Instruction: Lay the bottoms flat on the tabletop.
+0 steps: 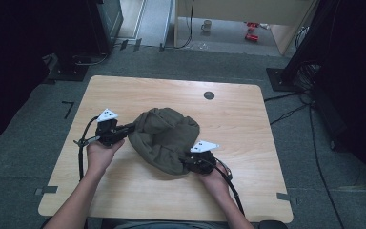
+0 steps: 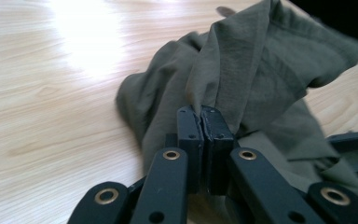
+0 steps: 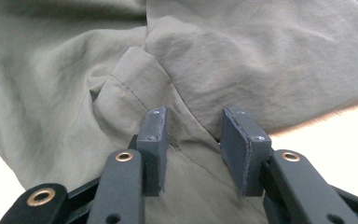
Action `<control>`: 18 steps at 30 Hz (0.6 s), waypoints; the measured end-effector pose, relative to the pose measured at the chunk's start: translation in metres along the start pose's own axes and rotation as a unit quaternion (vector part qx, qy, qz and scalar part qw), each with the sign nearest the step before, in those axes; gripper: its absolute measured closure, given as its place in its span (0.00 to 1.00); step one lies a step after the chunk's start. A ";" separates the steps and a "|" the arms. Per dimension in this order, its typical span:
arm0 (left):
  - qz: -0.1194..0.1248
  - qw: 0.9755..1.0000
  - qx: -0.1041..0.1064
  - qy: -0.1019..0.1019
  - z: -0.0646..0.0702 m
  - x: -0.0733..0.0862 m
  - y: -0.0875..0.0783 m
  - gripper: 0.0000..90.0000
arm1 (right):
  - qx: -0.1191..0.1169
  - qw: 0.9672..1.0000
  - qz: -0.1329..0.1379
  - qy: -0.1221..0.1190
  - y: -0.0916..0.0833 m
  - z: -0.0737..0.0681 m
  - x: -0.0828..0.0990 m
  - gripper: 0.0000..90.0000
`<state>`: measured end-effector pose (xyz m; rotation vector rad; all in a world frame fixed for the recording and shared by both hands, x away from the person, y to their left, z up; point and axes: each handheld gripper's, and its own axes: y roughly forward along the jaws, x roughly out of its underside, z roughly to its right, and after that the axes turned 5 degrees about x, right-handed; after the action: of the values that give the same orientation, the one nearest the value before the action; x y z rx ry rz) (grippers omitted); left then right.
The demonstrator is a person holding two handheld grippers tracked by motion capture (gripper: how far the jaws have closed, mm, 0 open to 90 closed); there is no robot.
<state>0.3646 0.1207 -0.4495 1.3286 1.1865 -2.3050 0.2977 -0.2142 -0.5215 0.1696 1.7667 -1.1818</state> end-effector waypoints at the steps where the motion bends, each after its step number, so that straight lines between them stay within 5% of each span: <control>1: 0.000 1.000 -0.002 -0.003 -0.004 0.003 -0.001 0.98 | 0.001 1.000 0.000 -0.001 0.000 0.000 0.000 0.68; 6: 0.000 1.000 -0.011 -0.012 -0.011 0.013 -0.003 0.98 | 0.001 1.000 -0.001 -0.004 0.000 -0.001 0.000 0.68; 15: 0.001 0.998 -0.022 -0.058 -0.027 0.032 -0.005 0.97 | 0.002 1.000 -0.006 -0.007 0.001 -0.002 -0.002 0.65; 18: -0.003 0.998 -0.032 -0.057 -0.029 0.036 -0.005 0.97 | -0.001 1.000 -0.010 -0.010 0.001 -0.002 -0.004 0.64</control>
<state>0.3595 0.1526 -0.4834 1.1566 1.2181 -2.2936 0.2989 -0.2104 -0.5196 0.1392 1.7565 -1.1918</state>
